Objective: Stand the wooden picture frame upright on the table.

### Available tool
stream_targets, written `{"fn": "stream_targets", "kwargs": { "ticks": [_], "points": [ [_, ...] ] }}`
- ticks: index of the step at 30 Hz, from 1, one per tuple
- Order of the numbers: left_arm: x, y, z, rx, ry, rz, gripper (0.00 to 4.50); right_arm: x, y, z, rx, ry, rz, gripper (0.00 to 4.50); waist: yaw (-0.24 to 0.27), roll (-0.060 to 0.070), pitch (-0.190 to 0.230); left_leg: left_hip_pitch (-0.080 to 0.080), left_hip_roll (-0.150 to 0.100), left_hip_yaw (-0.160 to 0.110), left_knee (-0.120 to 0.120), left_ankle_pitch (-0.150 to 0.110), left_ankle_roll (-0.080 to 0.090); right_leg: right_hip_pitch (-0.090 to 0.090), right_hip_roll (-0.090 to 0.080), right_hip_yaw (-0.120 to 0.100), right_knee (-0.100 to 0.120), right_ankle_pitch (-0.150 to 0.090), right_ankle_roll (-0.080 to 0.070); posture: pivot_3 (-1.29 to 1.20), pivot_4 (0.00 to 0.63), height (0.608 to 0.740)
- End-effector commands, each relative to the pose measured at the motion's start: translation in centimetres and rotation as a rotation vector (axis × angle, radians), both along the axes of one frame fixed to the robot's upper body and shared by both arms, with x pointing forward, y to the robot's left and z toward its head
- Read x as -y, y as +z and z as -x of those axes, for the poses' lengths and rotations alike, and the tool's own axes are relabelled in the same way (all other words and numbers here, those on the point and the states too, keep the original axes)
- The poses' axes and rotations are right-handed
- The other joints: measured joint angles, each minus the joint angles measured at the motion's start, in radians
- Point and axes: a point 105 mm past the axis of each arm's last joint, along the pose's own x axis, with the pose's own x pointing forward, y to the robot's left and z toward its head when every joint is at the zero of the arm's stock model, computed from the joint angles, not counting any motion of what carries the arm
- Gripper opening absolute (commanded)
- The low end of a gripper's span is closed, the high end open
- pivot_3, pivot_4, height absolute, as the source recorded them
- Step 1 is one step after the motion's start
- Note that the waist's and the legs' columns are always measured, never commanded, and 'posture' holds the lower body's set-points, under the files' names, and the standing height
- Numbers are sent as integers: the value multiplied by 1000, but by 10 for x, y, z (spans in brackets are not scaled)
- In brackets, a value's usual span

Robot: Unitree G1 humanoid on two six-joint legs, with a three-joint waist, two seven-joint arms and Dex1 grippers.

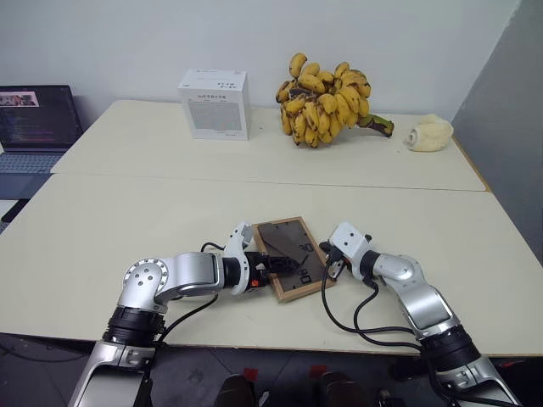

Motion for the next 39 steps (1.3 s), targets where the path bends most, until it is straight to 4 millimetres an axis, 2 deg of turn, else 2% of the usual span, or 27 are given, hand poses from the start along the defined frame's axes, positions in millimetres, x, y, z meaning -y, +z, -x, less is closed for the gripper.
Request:
{"fn": "stream_targets", "kwargs": {
  "ticks": [1,7,14,17,20,28,33,35,36,39],
  "points": [
    [2,-5,3,-17,-11,-1,2372,-6,8,-6,27,7,-12,0,1,0,0,0,0,0,0,0,0,0,0,0,0,0,0,0,150,740],
    [4,1,1,-1,-9,32,1534,-11,12,-12,45,10,-18,0,3,0,0,-8,0,0,0,0,0,-1,0,-1,0,0,0,0,150,740],
    [8,11,-3,30,-8,88,1327,-5,10,-13,58,2,1,0,3,0,1,-8,0,-1,0,0,0,-1,0,-1,0,0,1,0,150,740],
    [8,18,-3,55,-30,97,1321,7,9,-14,66,-15,22,0,3,0,1,-8,0,-1,0,0,0,-2,0,-1,0,0,1,0,150,740],
    [2,27,-7,88,-44,95,1309,22,9,-13,71,-24,49,0,7,0,1,-15,0,-1,0,0,0,-8,0,-2,0,0,1,0,150,740],
    [-39,52,-43,276,22,20,1309,66,19,-6,92,-36,131,0,24,1,3,-24,0,-1,0,0,-1,-19,0,-3,3,3,-4,0,150,740],
    [-50,75,-59,566,-14,-100,1309,78,42,-8,134,-59,101,0,23,2,7,-25,0,0,0,1,-1,-20,0,-3,3,3,-4,0,150,740],
    [-51,83,-65,707,-56,-155,1309,75,64,-7,170,-54,41,0,23,4,8,-26,0,0,0,1,-1,-21,0,-2,3,3,-4,0,150,740],
    [-52,85,-66,747,-72,-167,1309,73,71,-7,179,-51,21,0,22,7,10,-26,0,0,0,1,-2,-21,0,-2,3,3,-4,0,150,740],
    [-50,91,-74,857,-111,-211,1309,60,107,0,227,-9,-78,0,22,9,12,-27,0,0,0,2,-3,-22,0,-2,4,3,-4,0,150,740]
  ]
}}
